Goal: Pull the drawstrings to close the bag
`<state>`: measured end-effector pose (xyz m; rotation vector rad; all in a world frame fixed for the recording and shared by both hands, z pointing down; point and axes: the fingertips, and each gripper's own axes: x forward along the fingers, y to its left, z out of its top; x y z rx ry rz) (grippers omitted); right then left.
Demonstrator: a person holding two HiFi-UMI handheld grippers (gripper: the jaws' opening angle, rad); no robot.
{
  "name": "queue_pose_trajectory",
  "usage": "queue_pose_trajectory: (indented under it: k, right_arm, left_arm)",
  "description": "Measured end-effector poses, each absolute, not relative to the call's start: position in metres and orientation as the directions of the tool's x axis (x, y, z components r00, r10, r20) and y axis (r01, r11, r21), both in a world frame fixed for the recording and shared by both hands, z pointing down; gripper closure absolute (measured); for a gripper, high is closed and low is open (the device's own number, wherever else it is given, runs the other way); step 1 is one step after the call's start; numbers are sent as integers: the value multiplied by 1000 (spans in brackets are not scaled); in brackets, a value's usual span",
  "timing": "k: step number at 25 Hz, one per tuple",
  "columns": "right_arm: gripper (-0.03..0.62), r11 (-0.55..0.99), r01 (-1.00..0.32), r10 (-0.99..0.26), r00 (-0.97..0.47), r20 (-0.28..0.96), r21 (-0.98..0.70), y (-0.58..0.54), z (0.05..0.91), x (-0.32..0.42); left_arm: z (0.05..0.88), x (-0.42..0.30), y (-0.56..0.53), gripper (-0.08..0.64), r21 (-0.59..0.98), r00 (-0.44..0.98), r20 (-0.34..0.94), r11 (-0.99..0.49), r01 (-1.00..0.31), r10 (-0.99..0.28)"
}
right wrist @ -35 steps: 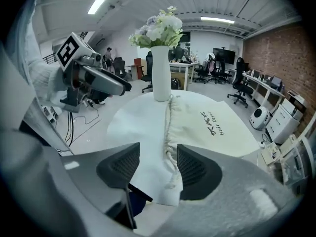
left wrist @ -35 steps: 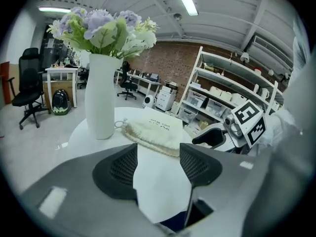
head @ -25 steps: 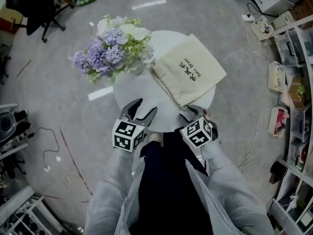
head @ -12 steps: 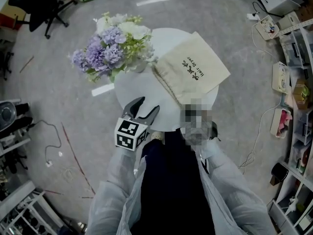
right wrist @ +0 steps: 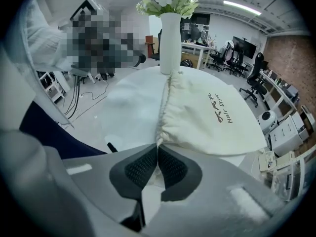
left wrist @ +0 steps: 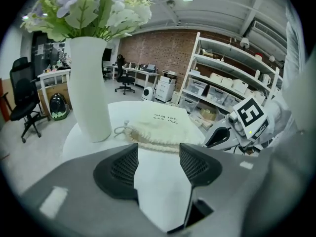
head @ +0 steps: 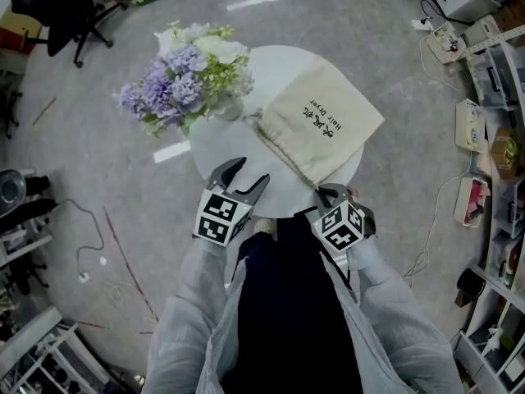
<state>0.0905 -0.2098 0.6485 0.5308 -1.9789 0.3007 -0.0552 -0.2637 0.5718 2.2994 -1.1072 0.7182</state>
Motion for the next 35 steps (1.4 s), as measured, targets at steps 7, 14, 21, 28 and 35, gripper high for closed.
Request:
queue_pose_trajectory:
  k: [7, 14, 21, 28, 35]
  right_arm:
    - [581, 884, -468, -200, -360, 911, 10, -198, 644, 123]
    - [581, 869, -494, -195, -317, 928, 13, -195, 644, 156]
    - [581, 849, -528, -218, -297, 930, 30, -199, 642, 166]
    - [581, 829, -558, -237, -283, 929, 41, -202, 642, 172]
    - [581, 784, -617, -288, -260, 922, 72, -206, 641, 180]
  left_arm:
    - [587, -57, -274, 291, -37, 465, 758, -742, -669, -457]
    - [612, -55, -296, 341, -226, 347, 838, -848, -480, -421]
    - [638, -50, -307, 394, -302, 269, 869, -875, -378, -416]
    - [634, -43, -309, 540, -316, 295, 842, -855, -411, -452]
    - [639, -65, -314, 542, -369, 190, 825, -762, -532, -532]
